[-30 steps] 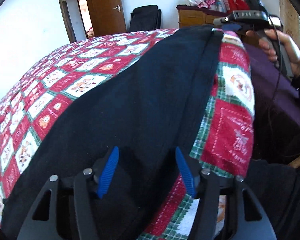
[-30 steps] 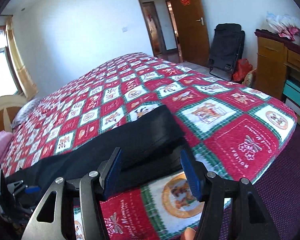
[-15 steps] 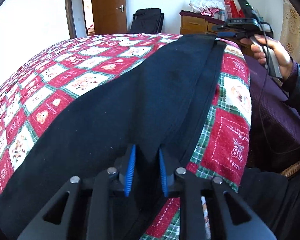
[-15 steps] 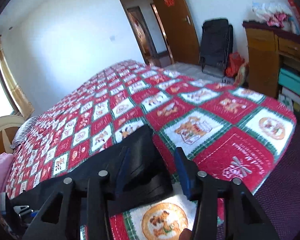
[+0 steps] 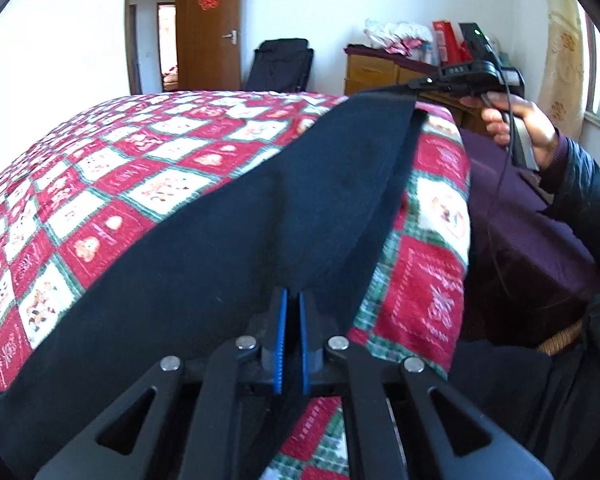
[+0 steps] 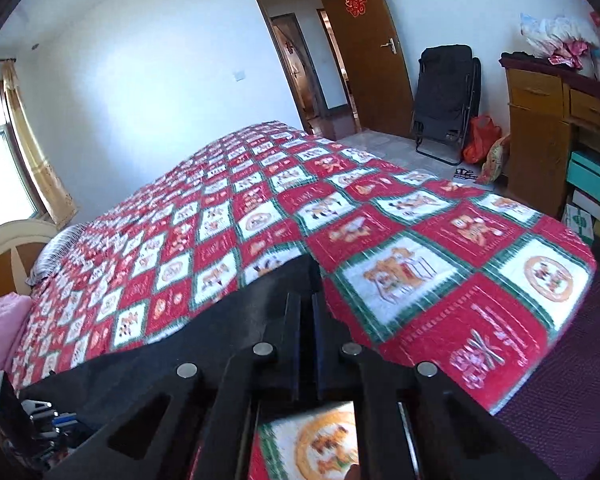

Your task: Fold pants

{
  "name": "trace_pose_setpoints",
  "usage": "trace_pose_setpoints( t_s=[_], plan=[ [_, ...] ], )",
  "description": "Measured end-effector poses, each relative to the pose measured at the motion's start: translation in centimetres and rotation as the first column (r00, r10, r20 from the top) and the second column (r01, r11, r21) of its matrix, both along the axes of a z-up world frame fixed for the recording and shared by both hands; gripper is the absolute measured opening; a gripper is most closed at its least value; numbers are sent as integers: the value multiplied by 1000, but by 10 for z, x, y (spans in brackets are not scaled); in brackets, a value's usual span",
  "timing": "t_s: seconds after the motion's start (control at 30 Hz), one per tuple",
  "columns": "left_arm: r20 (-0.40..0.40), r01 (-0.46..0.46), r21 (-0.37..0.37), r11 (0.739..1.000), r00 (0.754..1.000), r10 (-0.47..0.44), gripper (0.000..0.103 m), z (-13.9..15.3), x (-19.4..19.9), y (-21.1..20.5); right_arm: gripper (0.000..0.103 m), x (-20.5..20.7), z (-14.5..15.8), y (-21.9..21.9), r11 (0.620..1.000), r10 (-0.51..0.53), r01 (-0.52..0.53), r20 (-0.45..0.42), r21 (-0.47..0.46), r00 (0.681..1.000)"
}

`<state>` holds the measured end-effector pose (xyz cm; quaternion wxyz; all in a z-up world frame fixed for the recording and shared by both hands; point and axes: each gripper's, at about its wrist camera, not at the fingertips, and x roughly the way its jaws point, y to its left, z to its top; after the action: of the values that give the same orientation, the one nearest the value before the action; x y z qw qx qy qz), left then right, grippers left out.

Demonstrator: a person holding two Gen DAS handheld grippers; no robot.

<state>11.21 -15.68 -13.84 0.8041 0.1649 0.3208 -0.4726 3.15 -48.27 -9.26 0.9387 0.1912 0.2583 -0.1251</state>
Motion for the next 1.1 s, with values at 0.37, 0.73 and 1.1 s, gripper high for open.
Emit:
trace_pose_setpoints(
  t_s=[0.37, 0.73, 1.1],
  plan=[
    [-28, 0, 16, 1000, 1000, 0, 6, -18, -1, -4, 5, -11, -24, -8, 999, -25, 25, -34, 25, 999],
    [-44, -7, -4, 1000, 999, 7, 6, -20, -3, -1, 15, -8, -14, 10, 995, -66, 59, -87, -87, 994],
    [-40, 12, -4, 1000, 999, -12, 6, -22, -6, -5, 51, 25, -5, 154, 906, 355, -372, -114, -201, 928]
  ],
)
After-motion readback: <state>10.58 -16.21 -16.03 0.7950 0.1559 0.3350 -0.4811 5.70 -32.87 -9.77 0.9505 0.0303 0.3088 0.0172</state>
